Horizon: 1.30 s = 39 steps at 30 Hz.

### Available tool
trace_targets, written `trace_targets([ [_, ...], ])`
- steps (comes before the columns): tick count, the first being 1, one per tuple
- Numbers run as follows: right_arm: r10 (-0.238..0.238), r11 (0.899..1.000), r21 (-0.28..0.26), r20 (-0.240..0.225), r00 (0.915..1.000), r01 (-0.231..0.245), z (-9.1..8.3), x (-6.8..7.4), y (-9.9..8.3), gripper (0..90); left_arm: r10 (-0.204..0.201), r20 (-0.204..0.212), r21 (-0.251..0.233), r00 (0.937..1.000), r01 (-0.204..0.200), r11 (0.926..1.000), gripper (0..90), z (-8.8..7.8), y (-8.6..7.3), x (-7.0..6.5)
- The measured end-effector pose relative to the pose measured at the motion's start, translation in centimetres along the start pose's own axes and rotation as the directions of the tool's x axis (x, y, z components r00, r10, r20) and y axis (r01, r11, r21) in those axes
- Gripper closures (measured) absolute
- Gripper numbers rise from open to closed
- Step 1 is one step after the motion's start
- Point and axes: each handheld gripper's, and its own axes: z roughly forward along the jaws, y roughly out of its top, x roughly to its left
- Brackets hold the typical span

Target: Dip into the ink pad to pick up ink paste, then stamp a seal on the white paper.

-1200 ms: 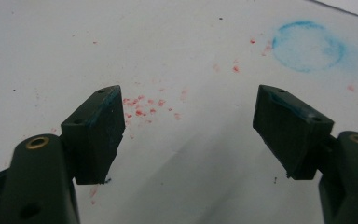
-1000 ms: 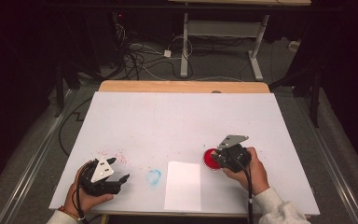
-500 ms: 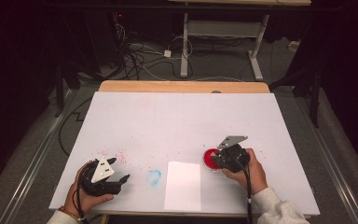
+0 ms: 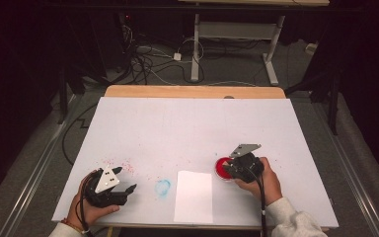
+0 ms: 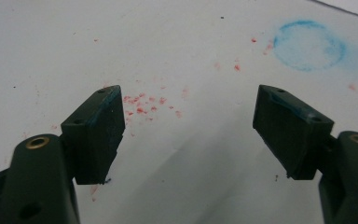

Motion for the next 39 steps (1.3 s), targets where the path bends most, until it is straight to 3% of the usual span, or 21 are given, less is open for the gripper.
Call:
trace_targets([
  [29,-0.027,1.0,0.011,0.006,0.9996,0.026,-0.2,0.1,0.3,76.1,0.003,-0.002,0.009,1.0,-0.003,1.0,24.3,-0.2,-0.4,-0.1],
  [39,-0.025,0.998,-0.054,0.008,0.9997,0.025,-1.8,-0.1,0.8,76.1,0.016,-0.009,0.025,0.9998,-0.016,0.9996,24.2,-0.3,-0.5,-0.3],
])
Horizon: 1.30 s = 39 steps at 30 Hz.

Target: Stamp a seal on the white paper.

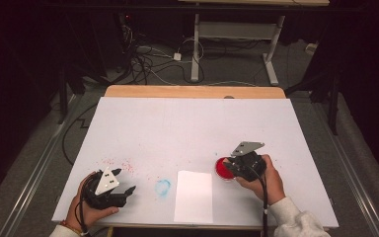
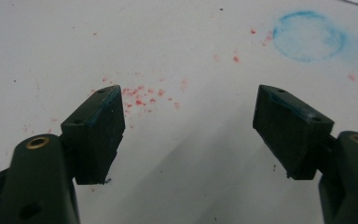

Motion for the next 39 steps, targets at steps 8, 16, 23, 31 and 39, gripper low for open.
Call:
trace_targets([
  [8,0.019,0.997,-0.077,0.017,0.9997,-0.018,-2.1,-0.6,0.7,76.1,-0.007,-0.003,-0.002,1.0,0.007,1.0,24.2,-0.1,-0.1,0.1],
  [16,0.035,0.99,-0.14,0.033,0.9988,-0.03,-4.0,-1.0,1.0,76.1,-0.005,-0.001,-0.002,1.0,0.005,1.0,24.3,0.0,0.0,0.0],
  [23,0.039,0.983,-0.18,0.036,0.9986,-0.032,-5.1,-0.9,1.2,76.1,-0.002,0.0,-0.002,1.0,0.002,1.0,24.2,0.1,0.1,0.0],
  [31,0.032,0.975,-0.219,0.027,0.9991,-0.025,-6.0,-0.5,1.5,76.1,-0.003,0.0,-0.004,1.0,0.003,1.0,24.2,0.1,0.1,0.0],
  [39,0.023,0.972,-0.233,0.02,0.9995,-0.018,-6.4,-0.1,1.7,76.1,0.0,0.0,0.0,1.0,0.0,1.0,24.2,0.1,0.1,0.0],
])
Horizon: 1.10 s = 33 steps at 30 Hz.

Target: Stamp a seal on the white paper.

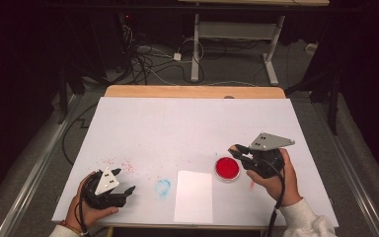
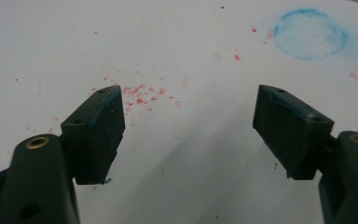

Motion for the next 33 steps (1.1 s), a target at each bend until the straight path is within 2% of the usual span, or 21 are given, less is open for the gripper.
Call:
trace_targets([
  [13,-0.022,1.0,-0.018,-0.033,0.9992,0.022,-0.3,1.0,0.5,76.1,0.001,0.001,0.002,1.0,-0.001,1.0,24.2,0.0,0.0,0.0],
  [33,-0.066,0.998,-0.009,-0.093,0.9935,0.065,0.2,2.9,0.8,76.1,0.001,0.001,0.002,1.0,-0.001,1.0,24.2,0.0,0.0,-0.1],
])
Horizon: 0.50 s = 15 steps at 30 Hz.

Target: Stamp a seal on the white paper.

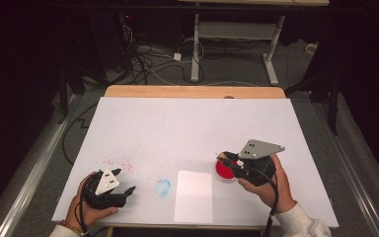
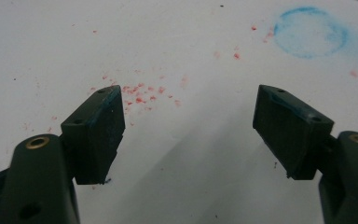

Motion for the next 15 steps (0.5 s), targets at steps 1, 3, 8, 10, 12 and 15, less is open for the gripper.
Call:
trace_targets([
  [1,-0.002,1.0,0.004,-0.004,1.0,0.002,0.1,0.2,0.0,76.1,-0.001,0.0,-0.001,1.0,0.001,1.0,24.2,0.0,0.0,0.0],
  [3,-0.009,1.0,0.006,-0.012,0.9999,0.009,0.3,0.4,0.0,76.1,-0.001,0.0,0.0,1.0,0.001,1.0,24.2,0.0,0.0,0.0],
  [8,-0.019,1.0,0.012,-0.03,0.9994,0.019,0.5,1.0,0.0,76.1,-0.002,0.001,-0.001,1.0,0.002,1.0,24.3,0.0,0.0,0.0],
  [10,-0.02,1.0,0.015,-0.04,0.999,0.021,0.7,1.3,0.0,76.1,-0.003,0.001,0.0,1.0,0.003,1.0,24.2,0.0,0.0,0.0],
  [12,-0.029,0.999,0.022,-0.049,0.9984,0.03,0.9,1.5,0.0,76.1,-0.003,0.002,0.0,1.0,0.003,1.0,24.2,0.0,0.0,0.0],
  [15,-0.042,0.999,0.03,-0.065,0.997,0.044,1.3,2.0,0.0,76.1,-0.004,0.002,-0.001,1.0,0.004,1.0,24.3,0.0,0.0,0.0],
])
